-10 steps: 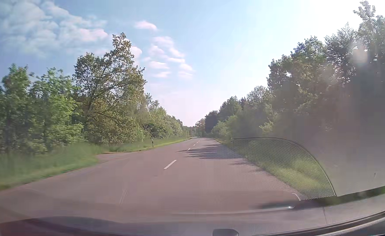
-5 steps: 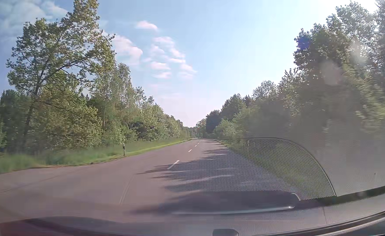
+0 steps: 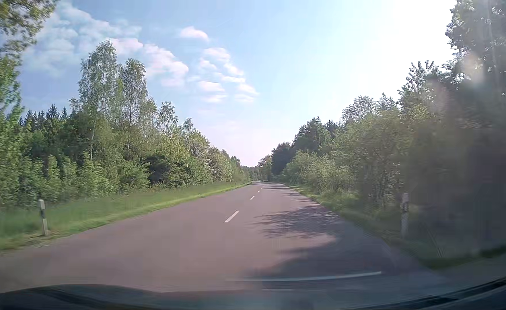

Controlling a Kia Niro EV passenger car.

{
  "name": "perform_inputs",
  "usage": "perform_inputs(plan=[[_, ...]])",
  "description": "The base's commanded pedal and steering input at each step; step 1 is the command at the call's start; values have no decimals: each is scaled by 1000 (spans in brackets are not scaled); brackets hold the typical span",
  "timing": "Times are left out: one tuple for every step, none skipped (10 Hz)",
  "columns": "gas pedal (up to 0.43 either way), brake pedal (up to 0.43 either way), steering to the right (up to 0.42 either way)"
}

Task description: Follow the waypoints while adhering to traffic rules and regulations

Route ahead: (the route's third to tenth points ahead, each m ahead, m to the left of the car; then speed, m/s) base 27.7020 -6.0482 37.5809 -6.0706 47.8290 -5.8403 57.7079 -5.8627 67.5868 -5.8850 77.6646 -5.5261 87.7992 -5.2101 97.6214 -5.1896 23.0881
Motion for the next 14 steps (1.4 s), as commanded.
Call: perform_inputs(plan=[[59,0,1],[59,0,1],[59,0,1],[59,0,1],[59,0,1],[59,0,1],[59,0,1],[59,0,1],[59,0,0],[67,0,0],[67,0,0],[67,0,-1],[67,0,-2],[67,0,-3]])
